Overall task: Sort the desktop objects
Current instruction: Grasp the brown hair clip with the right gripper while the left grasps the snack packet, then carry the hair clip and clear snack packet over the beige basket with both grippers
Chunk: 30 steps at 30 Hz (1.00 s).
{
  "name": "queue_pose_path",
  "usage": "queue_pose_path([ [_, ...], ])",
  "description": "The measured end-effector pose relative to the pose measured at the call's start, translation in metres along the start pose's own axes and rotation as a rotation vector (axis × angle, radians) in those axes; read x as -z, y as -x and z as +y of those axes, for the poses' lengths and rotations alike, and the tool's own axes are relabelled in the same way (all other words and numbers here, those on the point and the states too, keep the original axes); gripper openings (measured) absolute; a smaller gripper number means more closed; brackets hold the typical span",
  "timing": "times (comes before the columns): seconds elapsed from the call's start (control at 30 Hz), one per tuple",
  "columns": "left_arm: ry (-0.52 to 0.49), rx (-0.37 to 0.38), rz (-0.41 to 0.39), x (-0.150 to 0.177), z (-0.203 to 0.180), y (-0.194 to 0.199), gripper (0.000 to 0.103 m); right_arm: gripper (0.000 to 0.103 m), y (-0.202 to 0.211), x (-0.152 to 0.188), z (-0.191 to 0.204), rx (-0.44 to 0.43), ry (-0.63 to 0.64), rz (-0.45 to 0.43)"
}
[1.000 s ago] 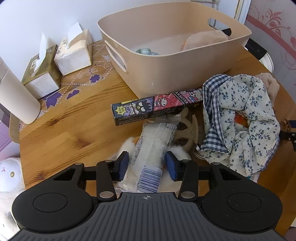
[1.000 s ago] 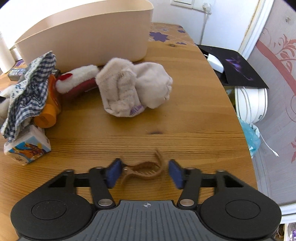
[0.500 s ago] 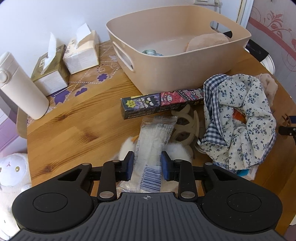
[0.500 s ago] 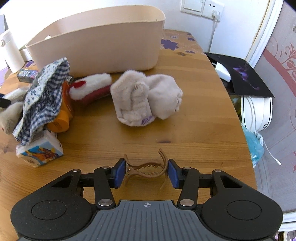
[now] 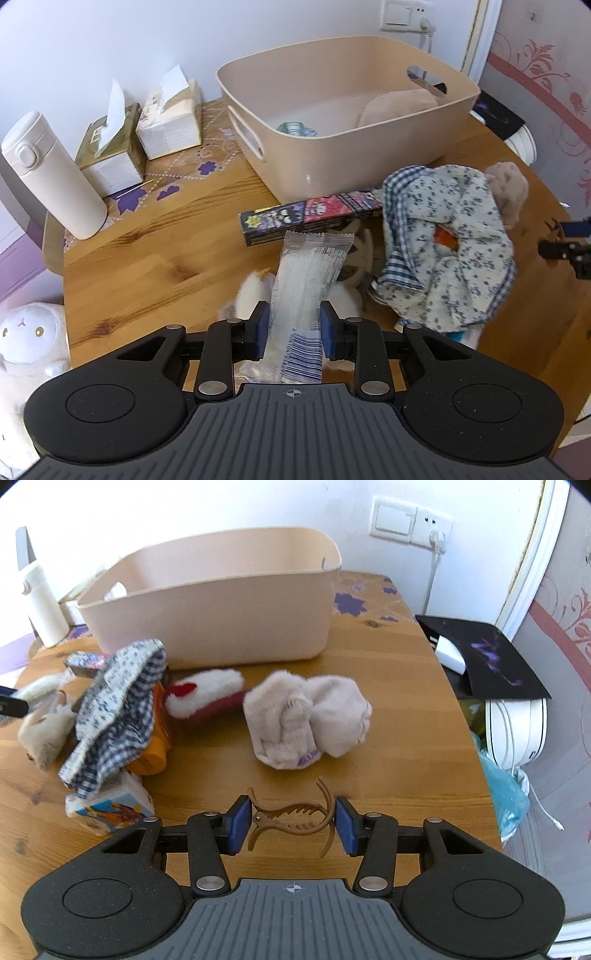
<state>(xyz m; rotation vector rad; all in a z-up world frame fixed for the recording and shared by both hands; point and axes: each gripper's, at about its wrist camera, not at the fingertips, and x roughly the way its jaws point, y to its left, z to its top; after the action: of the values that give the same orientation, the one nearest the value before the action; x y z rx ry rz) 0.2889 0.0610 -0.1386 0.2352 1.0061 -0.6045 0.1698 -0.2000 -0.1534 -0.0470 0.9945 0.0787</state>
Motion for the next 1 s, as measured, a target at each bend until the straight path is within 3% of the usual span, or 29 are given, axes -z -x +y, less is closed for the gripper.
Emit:
queue_pose_path([
  [0.47,0.02,0.04,0.001,0.014,-0.007,0.024,0.027,0.046,0.021,-0.012,-0.005,-0.015,-0.007,-0.057],
  [1.0,-0.001,0.062,-0.131,-0.031,-0.013,0.05,0.027,0.046,0.037,-0.041,-0.009,-0.038,-0.009,-0.132],
])
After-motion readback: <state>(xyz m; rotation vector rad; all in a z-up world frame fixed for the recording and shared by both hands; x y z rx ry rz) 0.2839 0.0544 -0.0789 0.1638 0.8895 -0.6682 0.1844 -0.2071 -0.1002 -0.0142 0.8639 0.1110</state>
